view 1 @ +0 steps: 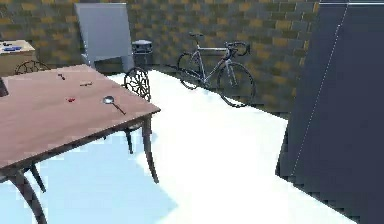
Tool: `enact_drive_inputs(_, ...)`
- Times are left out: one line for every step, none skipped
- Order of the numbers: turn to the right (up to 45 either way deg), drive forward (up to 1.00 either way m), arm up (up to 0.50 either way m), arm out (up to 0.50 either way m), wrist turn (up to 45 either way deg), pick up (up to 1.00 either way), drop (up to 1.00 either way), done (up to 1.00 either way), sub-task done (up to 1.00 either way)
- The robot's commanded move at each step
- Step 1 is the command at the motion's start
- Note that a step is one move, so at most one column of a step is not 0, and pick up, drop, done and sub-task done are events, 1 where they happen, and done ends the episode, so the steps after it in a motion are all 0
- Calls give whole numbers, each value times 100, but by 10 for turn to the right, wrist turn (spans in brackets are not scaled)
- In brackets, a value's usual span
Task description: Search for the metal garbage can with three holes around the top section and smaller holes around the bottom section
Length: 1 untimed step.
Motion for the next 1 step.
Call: enact_drive_inputs(180,0,0,0,0,0,0,0,0)
